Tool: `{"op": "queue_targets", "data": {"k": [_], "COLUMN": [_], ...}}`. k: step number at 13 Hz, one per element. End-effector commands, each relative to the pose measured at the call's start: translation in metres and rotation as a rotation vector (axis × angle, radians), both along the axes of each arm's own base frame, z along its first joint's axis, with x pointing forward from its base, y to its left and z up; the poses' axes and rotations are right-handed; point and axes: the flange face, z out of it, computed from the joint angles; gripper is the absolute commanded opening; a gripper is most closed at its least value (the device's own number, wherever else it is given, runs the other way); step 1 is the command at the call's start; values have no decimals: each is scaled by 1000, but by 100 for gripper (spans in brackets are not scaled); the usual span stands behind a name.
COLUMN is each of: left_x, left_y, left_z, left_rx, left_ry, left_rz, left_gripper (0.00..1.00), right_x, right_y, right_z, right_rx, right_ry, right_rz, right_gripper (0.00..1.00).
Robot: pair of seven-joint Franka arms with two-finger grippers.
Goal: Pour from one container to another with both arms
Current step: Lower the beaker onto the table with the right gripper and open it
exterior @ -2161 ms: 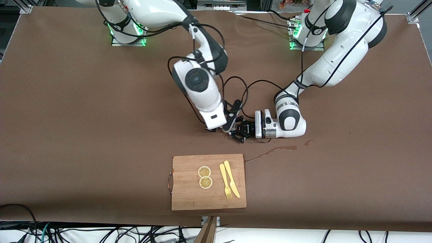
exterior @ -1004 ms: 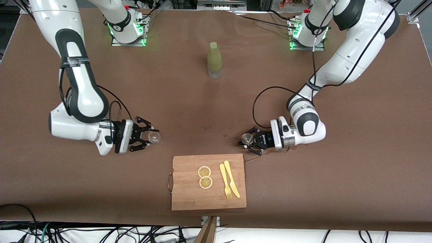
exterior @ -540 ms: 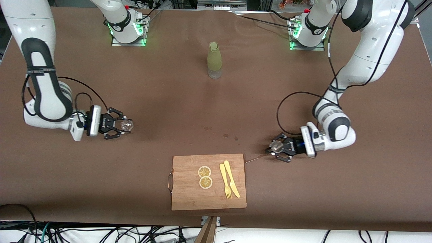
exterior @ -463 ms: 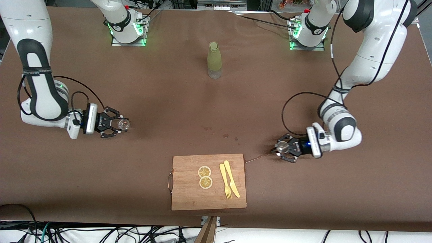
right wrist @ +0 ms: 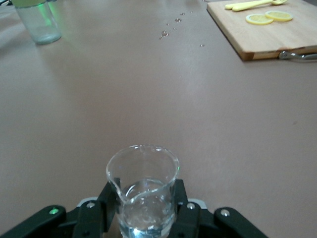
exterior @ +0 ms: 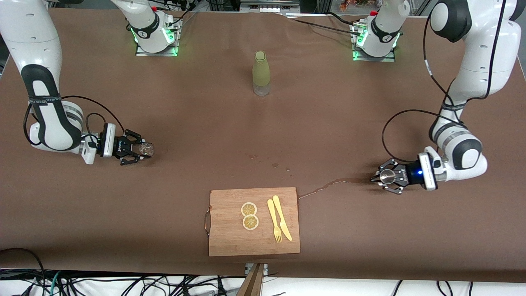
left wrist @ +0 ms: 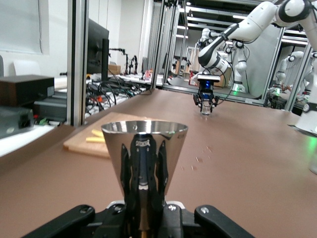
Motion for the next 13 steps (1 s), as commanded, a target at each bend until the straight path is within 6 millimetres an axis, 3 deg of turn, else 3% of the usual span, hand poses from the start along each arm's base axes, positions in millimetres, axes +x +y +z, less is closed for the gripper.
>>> {"op": "queue_targets", "data": {"k": [1, 2, 3, 6, 9, 12, 13], "left_x": [-16, -22, -30, -44, -53, -56, -55], "left_y": [41, 54, 65, 90, 96, 100, 101], "left_z": [8, 6, 1, -15, -34, -48, -48], "left_rx": [-6, -7, 5, -4, -3, 5, 12], "left_ry": [33, 41, 55, 82, 92, 25, -10], "left_rz": [-13, -12, -29, -16, -17, -28, -37], "left_gripper": [0, 0, 0, 0, 0, 0, 0], "right_x": [3, 3, 3, 1, 5, 17, 21], "right_y": [-12, -13, -14, -36, -66, -74, -66], "right_z": [-3, -4, -4, -1, 14, 61, 80], "right_rx": [12, 8, 6, -36, -130, -245, -293], "right_ry": [-25, -24, -21, -8, 13, 50, 80], "right_rz": [-15, -17, -21, -29, 2, 7, 3], "right_gripper": [25, 52, 100, 100, 100, 100, 100]}}
